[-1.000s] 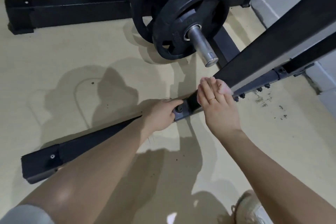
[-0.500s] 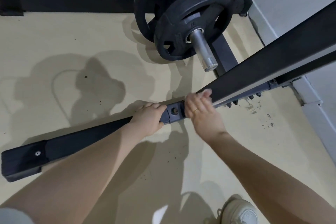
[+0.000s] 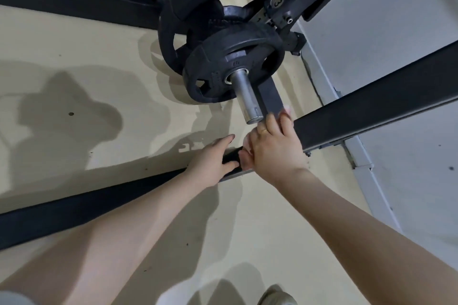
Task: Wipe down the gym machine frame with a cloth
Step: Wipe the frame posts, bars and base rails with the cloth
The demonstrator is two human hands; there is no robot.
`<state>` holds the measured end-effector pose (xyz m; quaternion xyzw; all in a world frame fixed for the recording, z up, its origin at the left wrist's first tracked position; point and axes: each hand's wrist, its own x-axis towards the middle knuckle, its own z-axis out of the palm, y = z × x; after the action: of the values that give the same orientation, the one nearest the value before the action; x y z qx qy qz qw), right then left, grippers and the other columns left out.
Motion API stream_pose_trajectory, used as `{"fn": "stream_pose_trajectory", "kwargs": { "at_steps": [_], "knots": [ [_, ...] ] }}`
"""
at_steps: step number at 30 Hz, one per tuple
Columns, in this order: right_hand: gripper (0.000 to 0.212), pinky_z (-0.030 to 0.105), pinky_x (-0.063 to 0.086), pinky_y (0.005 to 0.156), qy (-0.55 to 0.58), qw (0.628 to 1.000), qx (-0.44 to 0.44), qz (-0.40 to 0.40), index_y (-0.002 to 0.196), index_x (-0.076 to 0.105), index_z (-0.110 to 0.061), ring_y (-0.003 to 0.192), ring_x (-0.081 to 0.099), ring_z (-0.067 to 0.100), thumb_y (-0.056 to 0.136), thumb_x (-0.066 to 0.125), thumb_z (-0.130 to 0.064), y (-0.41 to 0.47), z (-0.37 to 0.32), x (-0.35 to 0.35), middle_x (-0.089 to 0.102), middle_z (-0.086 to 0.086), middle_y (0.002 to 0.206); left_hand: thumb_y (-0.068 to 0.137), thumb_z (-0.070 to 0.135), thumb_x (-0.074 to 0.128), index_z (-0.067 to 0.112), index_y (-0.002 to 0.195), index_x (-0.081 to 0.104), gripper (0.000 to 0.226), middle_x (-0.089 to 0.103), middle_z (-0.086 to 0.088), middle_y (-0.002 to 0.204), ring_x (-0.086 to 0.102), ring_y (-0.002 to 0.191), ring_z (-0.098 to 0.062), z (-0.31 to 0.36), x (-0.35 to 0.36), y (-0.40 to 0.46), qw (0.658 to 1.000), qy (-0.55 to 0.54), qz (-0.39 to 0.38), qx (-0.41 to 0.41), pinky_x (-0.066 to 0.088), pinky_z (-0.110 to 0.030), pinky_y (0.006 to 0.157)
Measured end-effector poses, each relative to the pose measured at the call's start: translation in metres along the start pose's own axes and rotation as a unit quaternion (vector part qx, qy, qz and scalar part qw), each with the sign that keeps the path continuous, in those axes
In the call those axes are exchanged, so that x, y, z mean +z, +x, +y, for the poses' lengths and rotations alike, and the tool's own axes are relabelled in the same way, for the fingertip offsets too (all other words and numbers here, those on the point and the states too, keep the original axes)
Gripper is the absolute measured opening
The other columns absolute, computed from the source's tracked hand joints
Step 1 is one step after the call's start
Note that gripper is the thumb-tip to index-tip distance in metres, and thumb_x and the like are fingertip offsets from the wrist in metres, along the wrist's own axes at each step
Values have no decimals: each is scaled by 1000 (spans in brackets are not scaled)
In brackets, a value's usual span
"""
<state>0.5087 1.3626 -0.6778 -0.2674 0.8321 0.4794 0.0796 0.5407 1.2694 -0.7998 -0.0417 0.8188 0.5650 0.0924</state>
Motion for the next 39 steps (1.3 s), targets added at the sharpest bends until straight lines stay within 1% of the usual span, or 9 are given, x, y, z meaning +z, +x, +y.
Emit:
{"fn": "stream_pose_trajectory", "kwargs": {
  "at_steps": [5, 9, 13, 16, 19, 24, 30, 33, 39],
  "knots": [
    [29, 39, 27, 102, 55, 998, -31, -9, 107, 63, -24, 104, 54, 25, 98, 37, -34, 13, 20, -20, 63, 1, 106, 76, 30, 76, 18, 110, 59, 40, 63, 3, 109, 60, 101, -17, -1, 20, 14, 993, -120, 17, -13, 47, -30, 86],
    [23, 38, 43, 82, 16, 975, 34, 217, 55, 55, -20, 60, 49, 25, 71, 53, -35, -13, 75, -12, 53, 3, 57, 74, 21, 79, 18, 115, 57, 47, 60, 6, 113, 57, 103, -10, 14, 19, 22, 978, -203, 11, 47, 43, -16, 85],
    [15, 44, 32, 82, -37, 977, 44, 207, 61, 59, -14, 61, 47, 26, 60, 56, -29, -13, 69, -3, 51, 7, 59, 73, 24, 80, 19, 119, 57, 52, 57, 11, 113, 55, 106, -7, 27, 17, 31, 973, -197, -19, 117, 41, -13, 88],
    [21, 46, 41, 82, -48, 978, -15, 200, 70, 65, -10, 61, 52, 29, 48, 66, -14, -10, 62, 5, 56, 9, 62, 73, 29, 80, 23, 121, 58, 54, 59, 12, 114, 56, 105, -9, 26, 10, 37, 977, -157, -42, 138, 46, -28, 91],
    [27, 41, 50, 76, -2, 973, -13, 230, 62, 65, -13, 55, 53, 28, 36, 74, -14, -17, 102, -9, 54, 5, 56, 71, 31, 81, 25, 119, 59, 53, 58, 15, 109, 55, 101, -9, 29, 7, 39, 978, -159, -53, 128, 45, -26, 88],
    [11, 47, 42, 91, 27, 963, 80, 254, 59, 54, -9, 58, 43, 27, 53, 58, -17, -25, 104, -19, 46, 8, 57, 66, 38, 82, 39, 97, 53, 43, 55, 22, 95, 54, 93, -7, 30, 1, 48, 982, -126, -90, 110, 47, -30, 83],
    [29, 41, 48, 83, -10, 986, -5, 165, 63, 63, -11, 62, 58, 29, 73, 69, -38, -14, 87, -17, 60, 8, 61, 74, 36, 78, 26, 104, 58, 38, 57, 14, 102, 57, 99, -11, 42, -8, 42, 981, -125, -108, 101, 46, -25, 84],
    [42, 42, 48, 85, -17, 972, 59, 226, 63, 63, -11, 61, 61, 31, 85, 44, -41, -32, 142, -40, 62, 8, 60, 79, 42, 69, 28, 90, 55, 23, 58, 17, 89, 57, 85, -3, 67, -24, 32, 973, -192, -56, 116, 45, -17, 73],
    [38, 44, 44, 82, -36, 961, 95, 257, 61, 60, -10, 62, 54, 31, 79, 39, -35, -53, 181, -58, 57, 7, 60, 77, 46, 68, 28, 113, 55, 42, 57, 17, 107, 53, 98, -4, 157, -42, 37, 950, -215, -23, 224, 42, -19, 76]
  ]
}}
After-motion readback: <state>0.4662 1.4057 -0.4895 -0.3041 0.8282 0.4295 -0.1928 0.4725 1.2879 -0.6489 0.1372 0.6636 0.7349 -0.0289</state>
